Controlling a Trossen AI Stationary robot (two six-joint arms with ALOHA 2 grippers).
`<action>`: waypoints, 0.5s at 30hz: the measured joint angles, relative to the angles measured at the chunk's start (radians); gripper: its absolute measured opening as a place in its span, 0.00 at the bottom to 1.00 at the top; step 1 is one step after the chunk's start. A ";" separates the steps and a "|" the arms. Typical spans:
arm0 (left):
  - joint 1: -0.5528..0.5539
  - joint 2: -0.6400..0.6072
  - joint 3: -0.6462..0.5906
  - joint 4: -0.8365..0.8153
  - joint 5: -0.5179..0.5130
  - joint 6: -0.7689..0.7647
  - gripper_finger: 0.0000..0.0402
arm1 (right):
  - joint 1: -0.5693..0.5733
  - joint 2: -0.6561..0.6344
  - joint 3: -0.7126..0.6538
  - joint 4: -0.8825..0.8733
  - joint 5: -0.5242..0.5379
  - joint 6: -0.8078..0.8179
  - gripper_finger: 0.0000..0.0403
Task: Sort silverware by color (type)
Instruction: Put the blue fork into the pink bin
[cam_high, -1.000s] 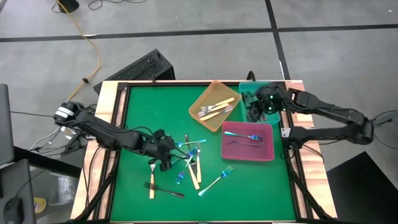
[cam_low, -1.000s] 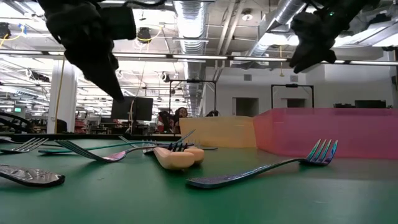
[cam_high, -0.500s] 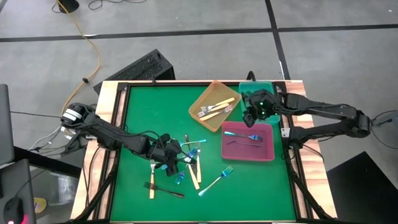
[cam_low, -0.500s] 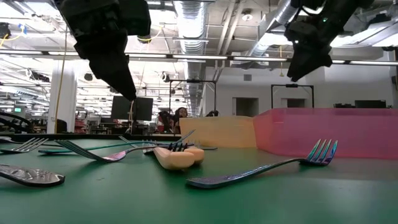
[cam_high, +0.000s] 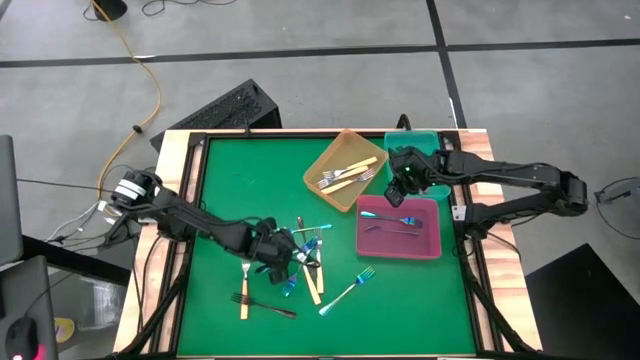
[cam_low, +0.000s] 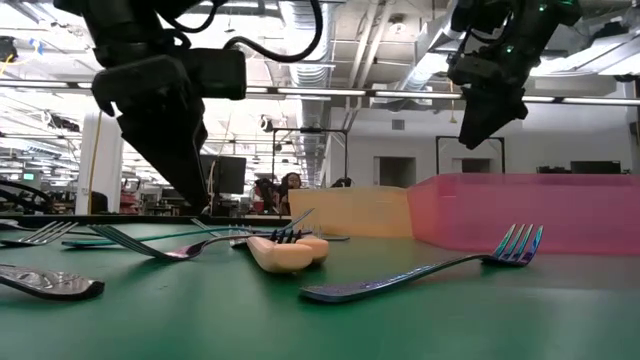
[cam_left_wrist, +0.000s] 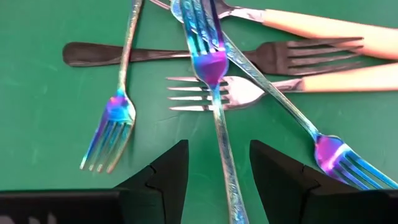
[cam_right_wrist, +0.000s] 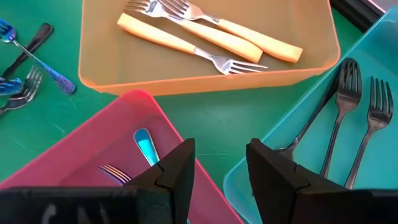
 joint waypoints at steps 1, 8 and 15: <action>0.003 0.000 0.000 0.000 0.002 0.000 0.39 | 0.000 -0.001 0.000 0.003 0.000 0.000 0.41; 0.020 0.037 -0.004 0.057 0.047 0.037 0.39 | 0.016 -0.003 0.000 0.007 -0.005 0.005 0.41; 0.057 0.119 -0.003 0.154 0.186 0.088 0.37 | 0.043 -0.003 0.000 0.016 -0.008 0.008 0.41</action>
